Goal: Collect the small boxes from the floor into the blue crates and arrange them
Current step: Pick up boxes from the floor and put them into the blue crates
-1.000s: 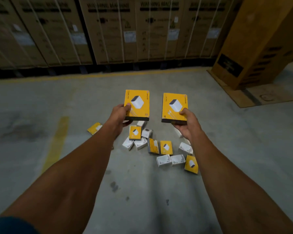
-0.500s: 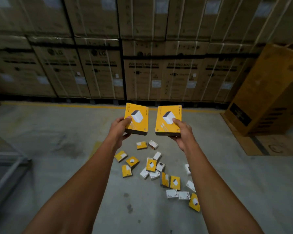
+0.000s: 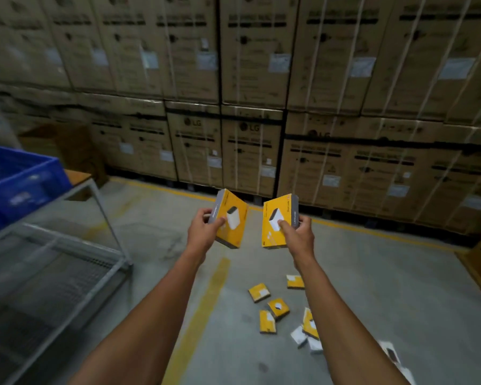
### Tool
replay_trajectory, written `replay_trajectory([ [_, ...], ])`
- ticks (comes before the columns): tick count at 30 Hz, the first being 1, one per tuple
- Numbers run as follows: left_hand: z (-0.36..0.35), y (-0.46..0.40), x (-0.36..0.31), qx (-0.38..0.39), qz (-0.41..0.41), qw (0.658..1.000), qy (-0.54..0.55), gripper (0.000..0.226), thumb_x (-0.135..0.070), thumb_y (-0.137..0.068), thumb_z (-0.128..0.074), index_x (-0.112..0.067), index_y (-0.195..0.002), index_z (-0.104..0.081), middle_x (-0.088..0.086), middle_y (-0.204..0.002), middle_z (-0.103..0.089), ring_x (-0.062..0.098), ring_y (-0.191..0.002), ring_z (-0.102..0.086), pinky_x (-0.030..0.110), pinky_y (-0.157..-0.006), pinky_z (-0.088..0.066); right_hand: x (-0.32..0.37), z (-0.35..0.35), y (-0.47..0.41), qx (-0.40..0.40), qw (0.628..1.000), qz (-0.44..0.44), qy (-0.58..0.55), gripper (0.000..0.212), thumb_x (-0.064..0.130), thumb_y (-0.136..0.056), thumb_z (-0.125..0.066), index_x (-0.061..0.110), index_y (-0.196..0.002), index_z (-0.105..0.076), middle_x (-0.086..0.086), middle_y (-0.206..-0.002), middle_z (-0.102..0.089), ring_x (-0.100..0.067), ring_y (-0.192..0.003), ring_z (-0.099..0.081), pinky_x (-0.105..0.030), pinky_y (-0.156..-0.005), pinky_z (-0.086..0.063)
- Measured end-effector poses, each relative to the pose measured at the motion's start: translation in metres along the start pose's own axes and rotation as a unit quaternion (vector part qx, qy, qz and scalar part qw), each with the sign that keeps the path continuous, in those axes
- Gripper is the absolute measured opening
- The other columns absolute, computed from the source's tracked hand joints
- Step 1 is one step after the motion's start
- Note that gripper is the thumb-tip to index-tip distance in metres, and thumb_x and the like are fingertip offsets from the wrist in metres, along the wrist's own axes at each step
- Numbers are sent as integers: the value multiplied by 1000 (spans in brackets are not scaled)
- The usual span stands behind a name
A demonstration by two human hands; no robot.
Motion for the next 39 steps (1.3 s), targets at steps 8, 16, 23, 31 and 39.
replay_trajectory([
  [8, 157, -72, 27, -138, 37, 990, 11, 39, -37, -85, -82, -27, -117, -61, 1, -115, -70, 25, -102, -70, 54, -91, -60, 44, -185, -4, 128, 992, 18, 7, 44, 34, -88, -79, 21, -123, -56, -2, -110, -68, -23, -95, -67, -40, -84, -57],
  [16, 298, -149, 63, -258, 83, 962, 29, 43, -32, -85, -83, -16, -120, -63, 8, -118, -70, 27, -105, -69, 51, -94, -59, 78, -388, -33, 277, 960, 36, 14, 36, 33, -92, -75, 24, -118, -51, -5, -112, -64, -26, -98, -64, -36, -82, -51],
  [23, 421, -228, 48, -390, 94, 916, 32, 34, -30, -90, -80, -17, -117, -62, 6, -114, -67, 23, -93, -65, 37, -70, -54, 139, -575, -56, 405, 913, 55, 9, 33, 32, -93, -72, 25, -119, -53, -7, -114, -66, -26, -98, -66, -43, -83, -58],
  [31, 525, -308, 34, -466, 98, 879, 29, 36, -34, -93, -76, -19, -121, -60, 8, -120, -64, 29, -105, -65, 41, -76, -57, 222, -743, -75, 484, 870, 96, 24, 46, 42, -79, -66, 29, -121, -57, -1, -111, -68, -25, -99, -68, -52, -85, -62],
  [39, 621, -404, 50, -523, 94, 847, 22, 42, -42, -91, -74, -23, -125, -57, 8, -123, -64, 29, -106, -65, 45, -83, -60, 266, -896, -77, 505, 844, 174, 52, 43, 38, -88, -66, 25, -127, -53, -1, -114, -61, -24, -103, -61, -47, -92, -57],
])
Point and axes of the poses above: each hand's wrist, its own y-axis away from the middle knuckle, its own z-axis out of the back of the hand, x = y × z, the point moved 1 cm from there along -y, towards the middle knuckle
